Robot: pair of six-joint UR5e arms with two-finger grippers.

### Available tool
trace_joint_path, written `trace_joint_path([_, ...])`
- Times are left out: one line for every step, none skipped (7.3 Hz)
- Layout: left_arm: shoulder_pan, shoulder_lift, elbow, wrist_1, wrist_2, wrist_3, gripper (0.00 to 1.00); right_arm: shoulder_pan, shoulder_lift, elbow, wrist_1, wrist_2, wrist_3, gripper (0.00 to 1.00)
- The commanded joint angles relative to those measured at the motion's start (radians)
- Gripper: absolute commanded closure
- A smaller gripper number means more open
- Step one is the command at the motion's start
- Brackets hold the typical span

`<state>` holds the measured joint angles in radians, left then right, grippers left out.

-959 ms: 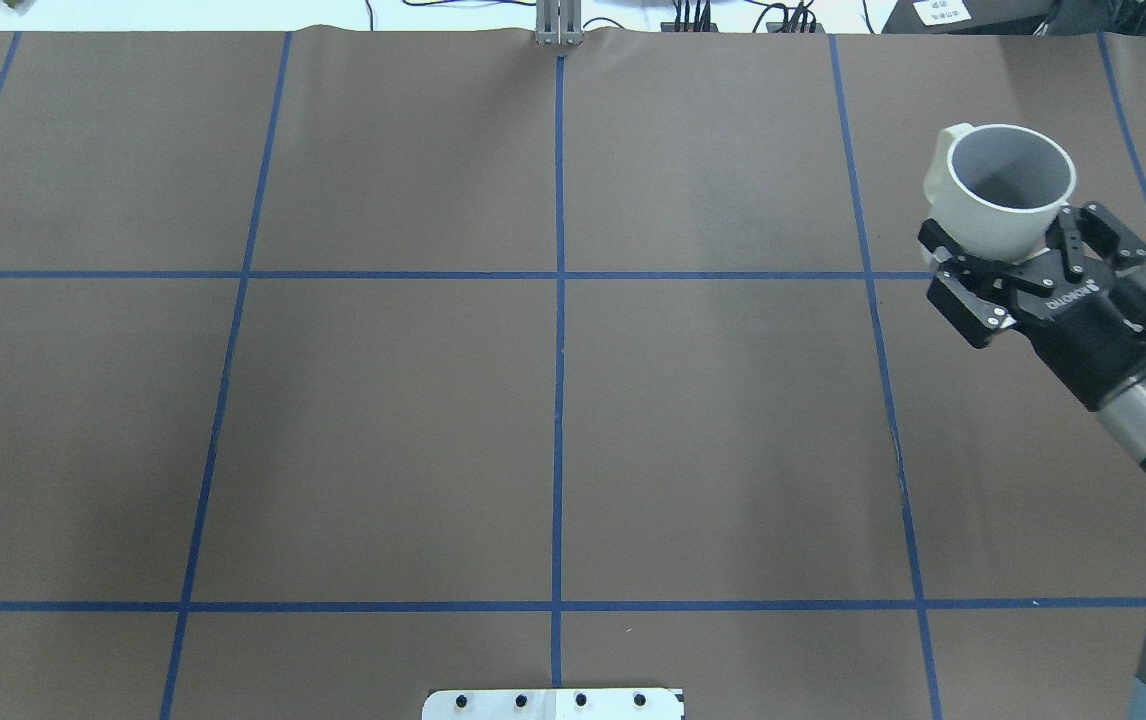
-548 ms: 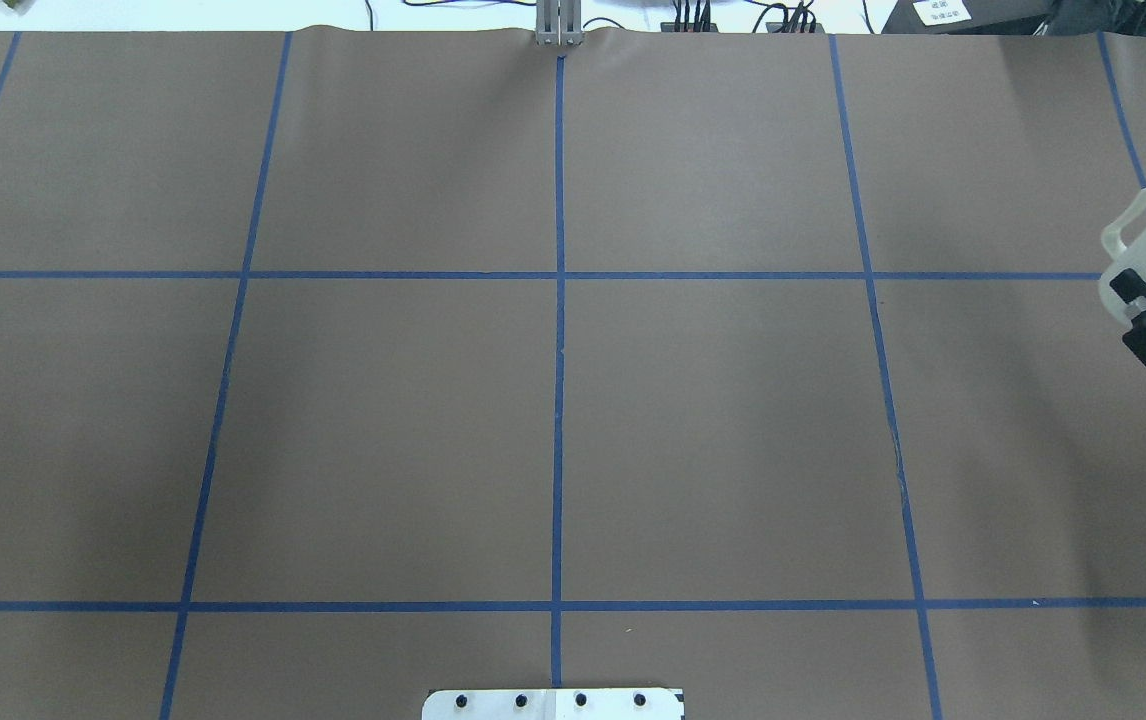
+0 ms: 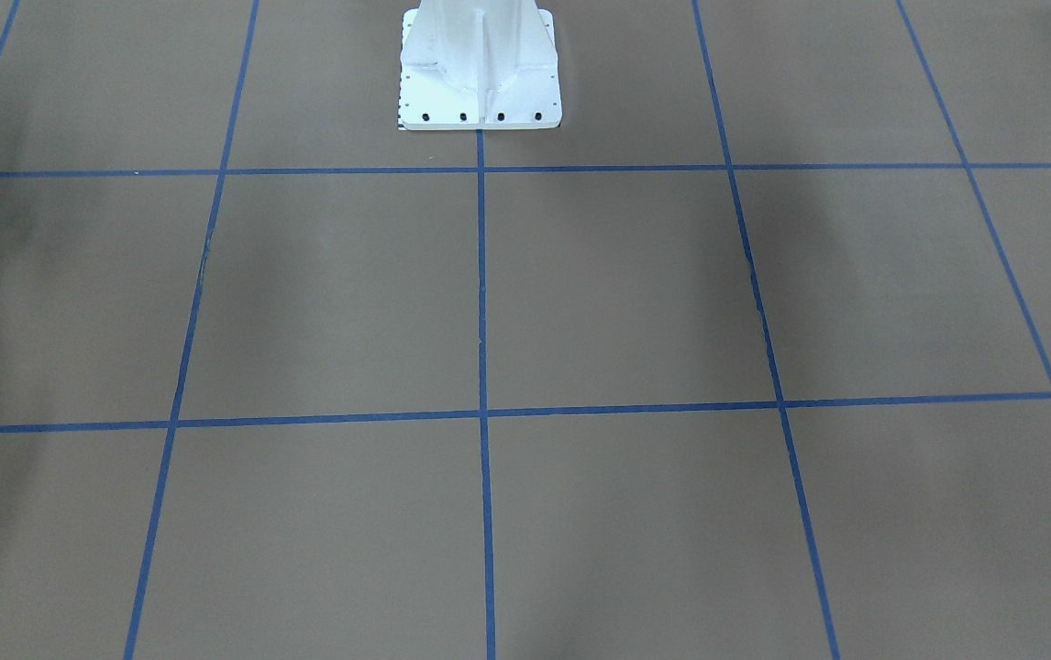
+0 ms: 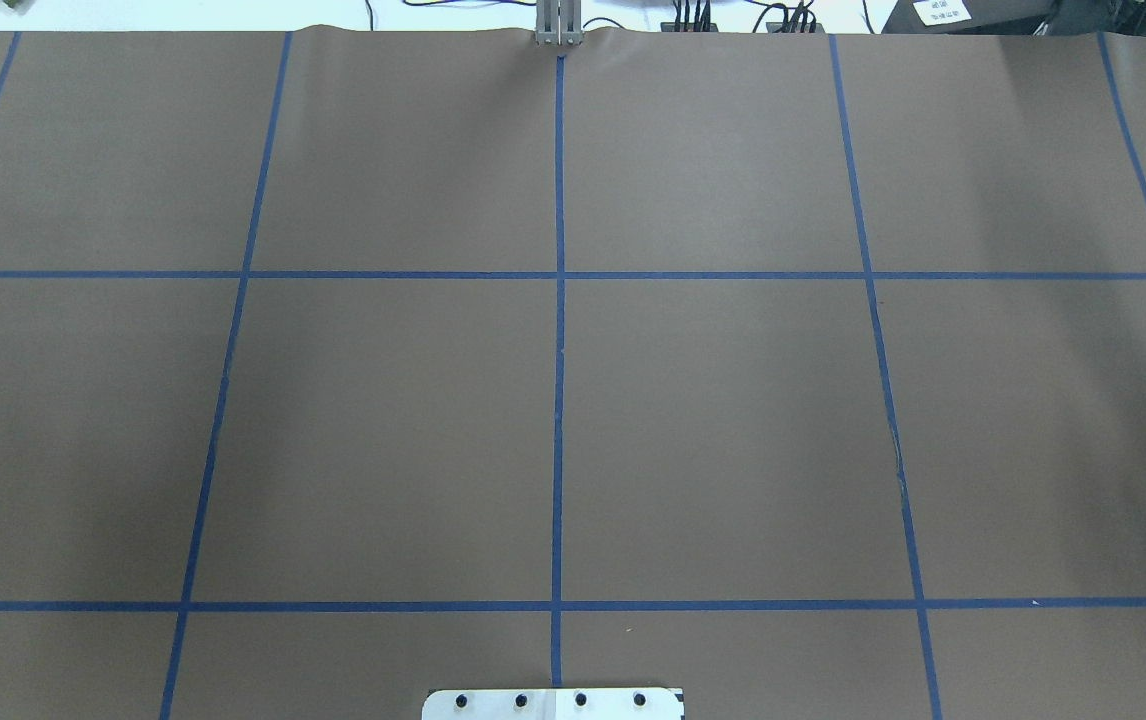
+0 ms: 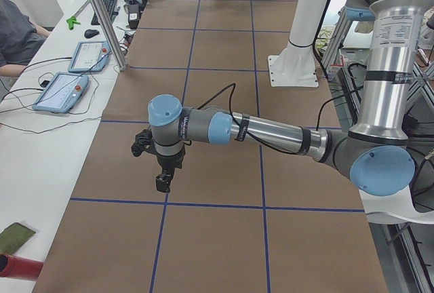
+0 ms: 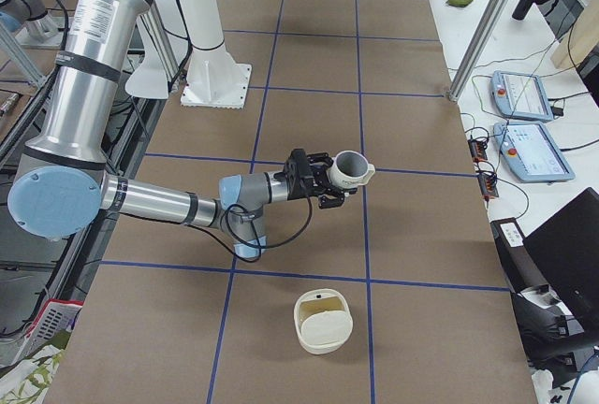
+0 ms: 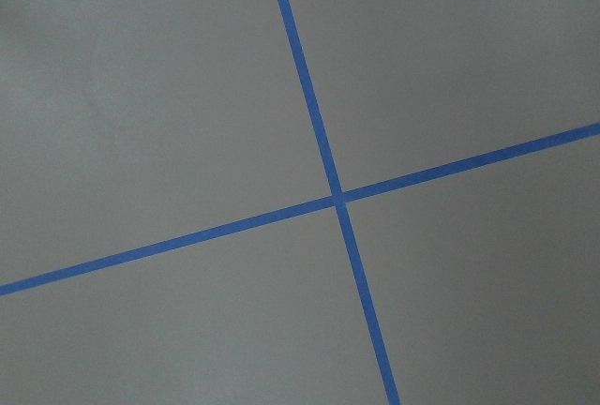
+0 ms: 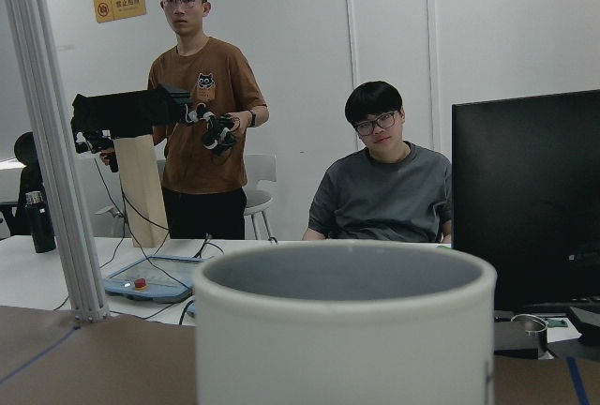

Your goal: Left arm hands cup to right arm to dump lemon

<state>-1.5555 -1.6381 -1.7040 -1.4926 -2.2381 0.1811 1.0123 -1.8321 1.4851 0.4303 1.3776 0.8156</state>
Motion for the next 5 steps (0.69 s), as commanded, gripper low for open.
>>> trace_joint_path([0.0,0.0,-0.002,-0.002,0.0,0.0,0.0,0.084,0.025,-0.042,-0.01,0.095,0.124,1.0])
trace_joint_path([0.0,-0.002,-0.003,-0.002,0.0,0.0,0.0,0.088,0.013,-0.067,0.034,0.09,0.214,1.0])
trace_joint_path([0.0,-0.003,-0.005,-0.003,0.0,-0.014,0.0,0.094,-0.001,-0.124,0.116,0.087,0.308,1.0])
trace_joint_path([0.002,-0.005,-0.019,-0.026,0.0,-0.076,0.0,0.106,-0.004,-0.179,0.183,0.087,0.398,1.0])
trace_joint_path([0.002,-0.003,-0.019,-0.05,0.0,-0.107,0.0,0.111,-0.009,-0.227,0.236,0.087,0.457,1.0])
